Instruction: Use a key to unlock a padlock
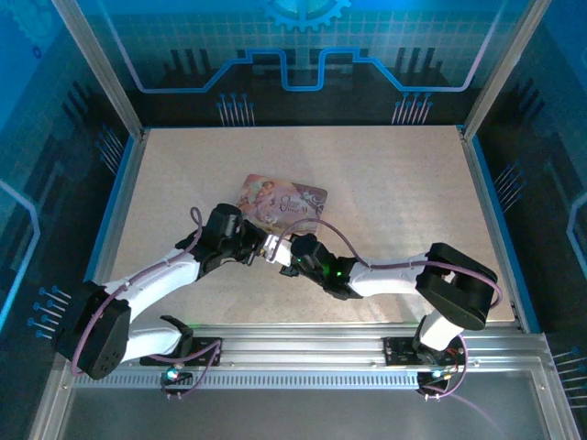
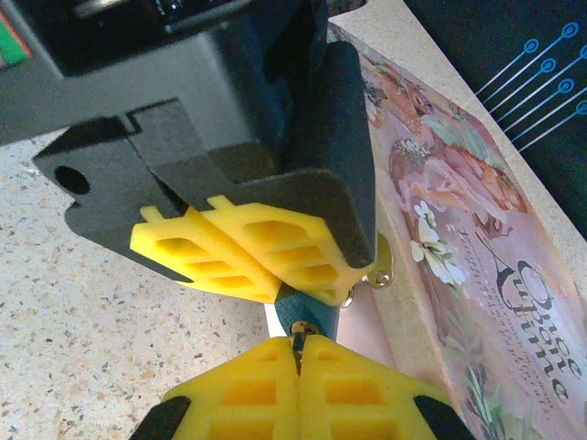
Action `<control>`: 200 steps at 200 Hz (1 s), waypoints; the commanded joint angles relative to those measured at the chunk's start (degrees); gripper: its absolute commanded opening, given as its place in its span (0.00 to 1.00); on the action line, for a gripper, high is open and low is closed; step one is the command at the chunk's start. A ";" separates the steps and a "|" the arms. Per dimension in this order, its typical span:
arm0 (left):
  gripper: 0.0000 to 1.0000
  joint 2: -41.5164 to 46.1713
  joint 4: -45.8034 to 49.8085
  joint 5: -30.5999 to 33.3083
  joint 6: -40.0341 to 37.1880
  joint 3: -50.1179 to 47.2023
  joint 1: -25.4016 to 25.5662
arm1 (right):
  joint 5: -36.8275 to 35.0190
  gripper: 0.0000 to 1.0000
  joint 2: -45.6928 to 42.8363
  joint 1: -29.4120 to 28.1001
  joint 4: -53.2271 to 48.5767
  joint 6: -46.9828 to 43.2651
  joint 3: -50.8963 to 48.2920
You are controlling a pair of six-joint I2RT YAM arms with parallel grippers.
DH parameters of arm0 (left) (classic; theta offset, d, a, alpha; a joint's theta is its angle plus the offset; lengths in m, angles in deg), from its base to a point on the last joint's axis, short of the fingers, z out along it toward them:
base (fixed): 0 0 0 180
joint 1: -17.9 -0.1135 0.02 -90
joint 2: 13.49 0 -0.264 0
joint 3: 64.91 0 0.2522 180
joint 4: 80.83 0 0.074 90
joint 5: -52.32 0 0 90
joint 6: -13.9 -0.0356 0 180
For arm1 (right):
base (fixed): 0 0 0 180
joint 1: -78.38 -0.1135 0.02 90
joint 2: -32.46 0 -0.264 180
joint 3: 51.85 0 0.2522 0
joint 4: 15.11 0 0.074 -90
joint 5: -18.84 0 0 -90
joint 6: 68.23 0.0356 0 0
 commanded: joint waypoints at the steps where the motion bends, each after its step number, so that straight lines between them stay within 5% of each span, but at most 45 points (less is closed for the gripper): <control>1: 0.00 -0.39 -2.05 -2.36 0.23 1.03 0.19 | -0.85 0.00 1.03 -0.47 1.92 4.08 0.52; 134: 0.00 -0.63 -2.31 -2.27 0.35 0.49 0.19 | -0.33 0.00 0.67 -0.46 -0.09 42.55 2.92; 200: 0.00 -0.63 -2.50 -2.34 0.40 0.15 0.19 | 5.73 0.00 2.43 1.33 4.53 61.96 1.54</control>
